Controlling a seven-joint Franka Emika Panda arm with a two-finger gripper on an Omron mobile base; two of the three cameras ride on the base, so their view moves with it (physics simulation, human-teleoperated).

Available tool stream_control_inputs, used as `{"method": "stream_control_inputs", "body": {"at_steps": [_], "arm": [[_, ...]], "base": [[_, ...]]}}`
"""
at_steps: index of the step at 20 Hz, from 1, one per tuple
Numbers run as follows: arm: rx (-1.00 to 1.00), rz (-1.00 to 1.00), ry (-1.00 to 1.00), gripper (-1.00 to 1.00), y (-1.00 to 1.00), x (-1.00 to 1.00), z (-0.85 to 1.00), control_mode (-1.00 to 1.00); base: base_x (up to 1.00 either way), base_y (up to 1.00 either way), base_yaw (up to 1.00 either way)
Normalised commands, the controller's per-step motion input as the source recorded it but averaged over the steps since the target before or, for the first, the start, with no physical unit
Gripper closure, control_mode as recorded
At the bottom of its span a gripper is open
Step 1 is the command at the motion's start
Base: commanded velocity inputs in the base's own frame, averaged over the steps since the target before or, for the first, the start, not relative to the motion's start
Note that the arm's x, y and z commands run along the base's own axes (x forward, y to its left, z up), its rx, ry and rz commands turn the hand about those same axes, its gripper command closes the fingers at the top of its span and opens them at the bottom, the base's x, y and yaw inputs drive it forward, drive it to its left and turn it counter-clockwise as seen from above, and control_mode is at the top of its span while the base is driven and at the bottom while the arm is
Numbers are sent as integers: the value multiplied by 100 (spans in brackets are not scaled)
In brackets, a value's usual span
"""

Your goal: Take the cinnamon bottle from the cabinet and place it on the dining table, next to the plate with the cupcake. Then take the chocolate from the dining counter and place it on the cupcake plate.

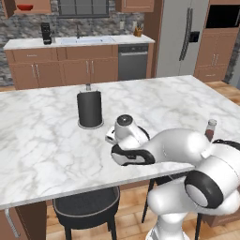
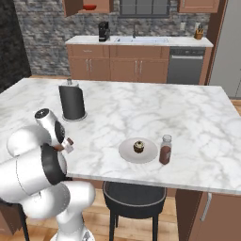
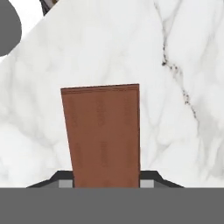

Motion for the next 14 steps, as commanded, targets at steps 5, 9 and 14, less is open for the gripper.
{"method": "stream_control_inputs", "body": {"at_steps": [5,9,14], "arm": [[4,-14,1,100,-61,-11,88,-100],[0,-17,0,100,-81,-22,40,-100],[0,-20,0,100,-94,-12,9,-100]], "base": [[0,0,0],[0,0,0],[0,0,0]]}}
